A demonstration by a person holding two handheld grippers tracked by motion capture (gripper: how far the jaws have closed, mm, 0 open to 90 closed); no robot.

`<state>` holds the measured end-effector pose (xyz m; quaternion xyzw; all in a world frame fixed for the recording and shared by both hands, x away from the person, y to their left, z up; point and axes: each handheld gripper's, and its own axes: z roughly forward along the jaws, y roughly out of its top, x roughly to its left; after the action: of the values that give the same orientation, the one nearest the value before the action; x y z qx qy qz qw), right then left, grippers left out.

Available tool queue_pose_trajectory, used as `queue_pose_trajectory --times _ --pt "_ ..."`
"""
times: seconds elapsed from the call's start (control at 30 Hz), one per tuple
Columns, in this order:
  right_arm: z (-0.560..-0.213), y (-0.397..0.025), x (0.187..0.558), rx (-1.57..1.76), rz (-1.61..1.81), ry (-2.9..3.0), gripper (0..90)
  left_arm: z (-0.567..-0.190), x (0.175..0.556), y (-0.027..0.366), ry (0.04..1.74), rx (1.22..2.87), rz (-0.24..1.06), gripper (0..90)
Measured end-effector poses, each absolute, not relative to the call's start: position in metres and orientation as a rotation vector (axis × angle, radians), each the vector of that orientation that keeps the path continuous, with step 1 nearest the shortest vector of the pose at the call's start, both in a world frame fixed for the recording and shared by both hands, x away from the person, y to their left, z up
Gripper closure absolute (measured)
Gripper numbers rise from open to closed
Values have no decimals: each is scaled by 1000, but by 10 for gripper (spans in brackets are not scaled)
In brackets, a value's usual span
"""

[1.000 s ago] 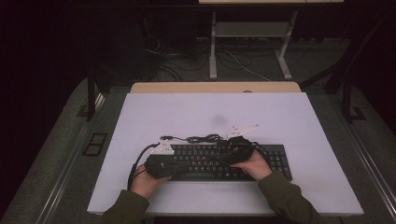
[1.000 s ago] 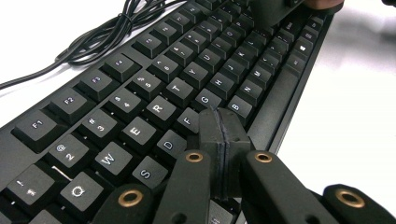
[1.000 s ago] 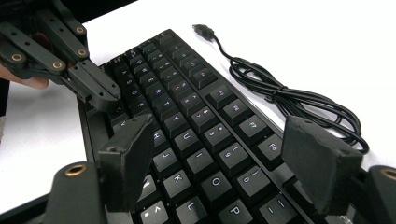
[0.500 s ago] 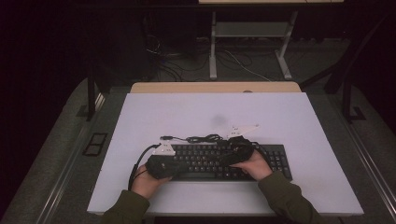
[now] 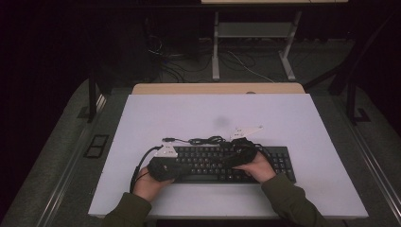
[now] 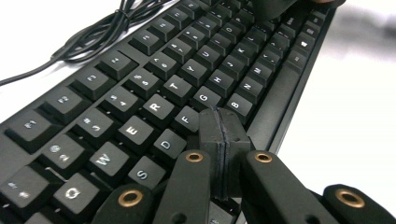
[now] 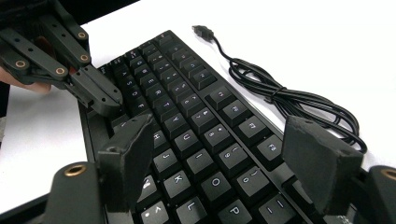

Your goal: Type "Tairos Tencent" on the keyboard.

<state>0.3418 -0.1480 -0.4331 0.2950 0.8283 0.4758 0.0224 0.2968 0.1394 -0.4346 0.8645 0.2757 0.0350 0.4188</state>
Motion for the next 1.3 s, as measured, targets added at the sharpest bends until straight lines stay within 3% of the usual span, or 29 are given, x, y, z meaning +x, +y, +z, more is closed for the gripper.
queue_pose_trajectory --times 1.3 --pt "-434 -147 342 911 1477 2564 250 -429 316 149 744 2116 162 888"
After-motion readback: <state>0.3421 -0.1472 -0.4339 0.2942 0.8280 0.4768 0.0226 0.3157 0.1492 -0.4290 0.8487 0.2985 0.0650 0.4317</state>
